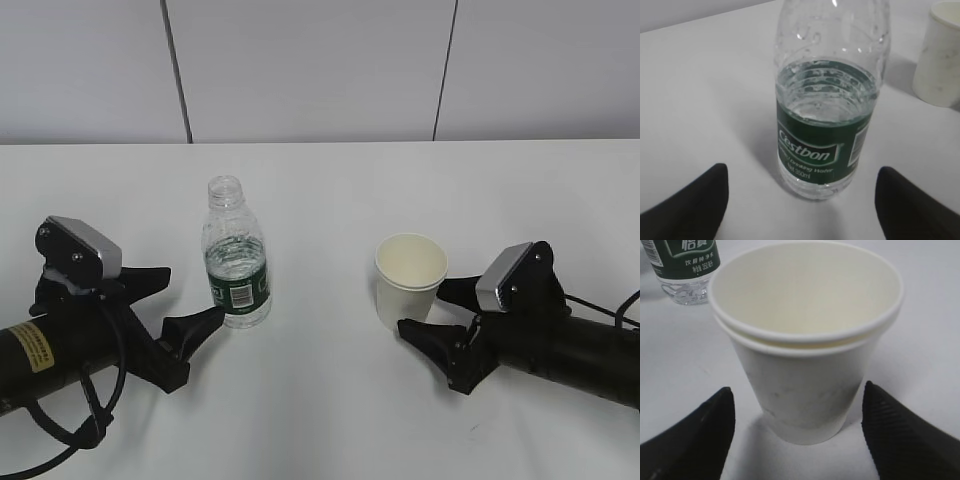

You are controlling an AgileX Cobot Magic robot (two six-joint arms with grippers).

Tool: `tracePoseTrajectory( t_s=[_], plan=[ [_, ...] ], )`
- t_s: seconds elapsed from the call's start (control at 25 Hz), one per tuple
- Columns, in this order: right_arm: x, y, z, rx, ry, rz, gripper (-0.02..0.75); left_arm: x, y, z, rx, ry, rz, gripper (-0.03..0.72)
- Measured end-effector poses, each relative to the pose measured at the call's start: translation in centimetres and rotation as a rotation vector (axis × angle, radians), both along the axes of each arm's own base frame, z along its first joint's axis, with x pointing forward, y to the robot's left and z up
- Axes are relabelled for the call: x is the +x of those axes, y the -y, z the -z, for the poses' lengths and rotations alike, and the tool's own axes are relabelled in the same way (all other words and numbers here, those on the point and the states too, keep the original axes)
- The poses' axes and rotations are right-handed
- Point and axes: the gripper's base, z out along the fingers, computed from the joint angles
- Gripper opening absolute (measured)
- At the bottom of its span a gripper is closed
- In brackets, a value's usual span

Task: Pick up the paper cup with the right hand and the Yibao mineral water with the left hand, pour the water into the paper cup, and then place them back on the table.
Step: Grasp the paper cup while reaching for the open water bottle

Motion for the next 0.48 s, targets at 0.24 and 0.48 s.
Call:
tracePoseTrajectory(
  t_s=[0.24,0.48],
  plan=[
    [1.1,-0.3,1.1,-0.003,0.004,-0.043,0.587,0.0,0.0,0.0,0.000,0.000,0.000,0.552],
    [2.2,-0.4,0.8,-0.001,0.041,-0.049,0.587,0.0,0.0,0.0,0.000,0.000,0.000,0.552]
  ],
)
